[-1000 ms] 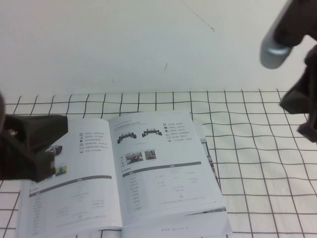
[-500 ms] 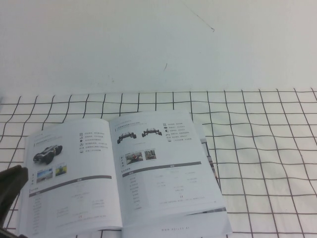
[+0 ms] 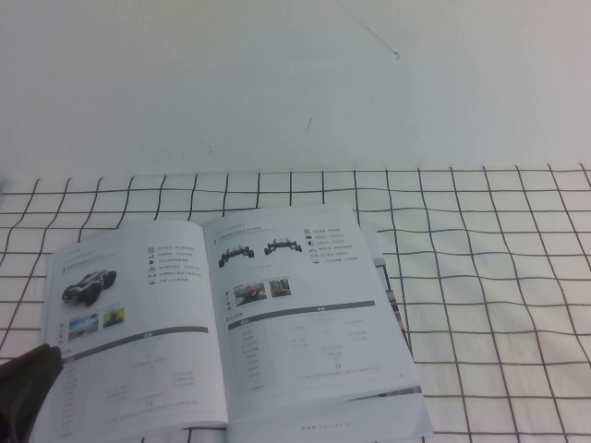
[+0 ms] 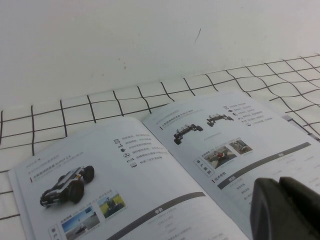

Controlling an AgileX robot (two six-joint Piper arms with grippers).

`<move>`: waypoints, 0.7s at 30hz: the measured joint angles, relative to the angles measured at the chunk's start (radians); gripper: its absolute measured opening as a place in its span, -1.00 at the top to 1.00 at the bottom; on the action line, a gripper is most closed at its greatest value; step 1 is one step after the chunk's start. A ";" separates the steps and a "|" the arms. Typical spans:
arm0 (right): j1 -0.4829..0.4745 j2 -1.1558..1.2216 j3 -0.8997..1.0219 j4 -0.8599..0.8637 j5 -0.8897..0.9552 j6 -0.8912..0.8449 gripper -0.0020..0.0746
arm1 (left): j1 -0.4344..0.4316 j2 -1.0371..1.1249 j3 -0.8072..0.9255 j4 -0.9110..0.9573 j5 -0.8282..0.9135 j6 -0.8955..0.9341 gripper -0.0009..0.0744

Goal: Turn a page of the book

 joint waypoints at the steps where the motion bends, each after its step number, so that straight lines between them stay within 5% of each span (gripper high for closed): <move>1: 0.000 -0.004 0.000 0.000 0.000 0.002 0.95 | 0.000 0.000 0.000 -0.008 0.000 0.000 0.98; 21: 0.000 -0.007 0.000 0.000 0.000 0.013 0.95 | 0.000 0.000 0.000 -0.048 0.022 0.000 0.98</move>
